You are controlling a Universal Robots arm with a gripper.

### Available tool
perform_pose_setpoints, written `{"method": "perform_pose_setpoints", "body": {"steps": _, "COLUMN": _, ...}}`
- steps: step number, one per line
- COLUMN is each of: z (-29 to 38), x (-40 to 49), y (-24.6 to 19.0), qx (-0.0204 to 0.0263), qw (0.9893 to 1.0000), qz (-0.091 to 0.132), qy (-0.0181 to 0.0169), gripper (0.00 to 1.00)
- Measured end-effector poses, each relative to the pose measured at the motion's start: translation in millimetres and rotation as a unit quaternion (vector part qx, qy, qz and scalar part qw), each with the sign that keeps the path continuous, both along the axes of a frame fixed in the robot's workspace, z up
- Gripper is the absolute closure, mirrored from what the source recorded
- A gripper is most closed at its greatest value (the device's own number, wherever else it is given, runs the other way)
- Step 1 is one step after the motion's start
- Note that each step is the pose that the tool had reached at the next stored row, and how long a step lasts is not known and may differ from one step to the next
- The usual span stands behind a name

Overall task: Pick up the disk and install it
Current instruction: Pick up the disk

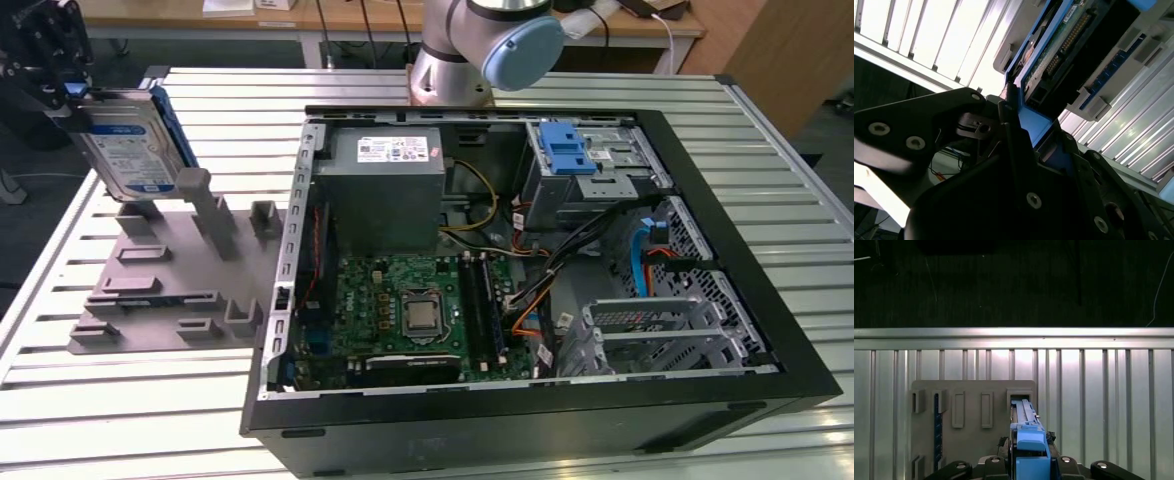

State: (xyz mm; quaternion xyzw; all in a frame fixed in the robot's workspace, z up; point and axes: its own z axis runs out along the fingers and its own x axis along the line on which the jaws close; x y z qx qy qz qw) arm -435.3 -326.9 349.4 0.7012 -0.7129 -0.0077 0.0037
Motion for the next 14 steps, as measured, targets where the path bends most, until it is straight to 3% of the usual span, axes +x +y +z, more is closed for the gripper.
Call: {"method": "perform_pose_setpoints", "body": {"steps": 14, "z": 3.4, "x": 0.0, "y": 1.4, "qx": -0.0031, "qw": 1.0000, "qz": 0.000, "qy": 0.0000, "gripper": 0.63}}
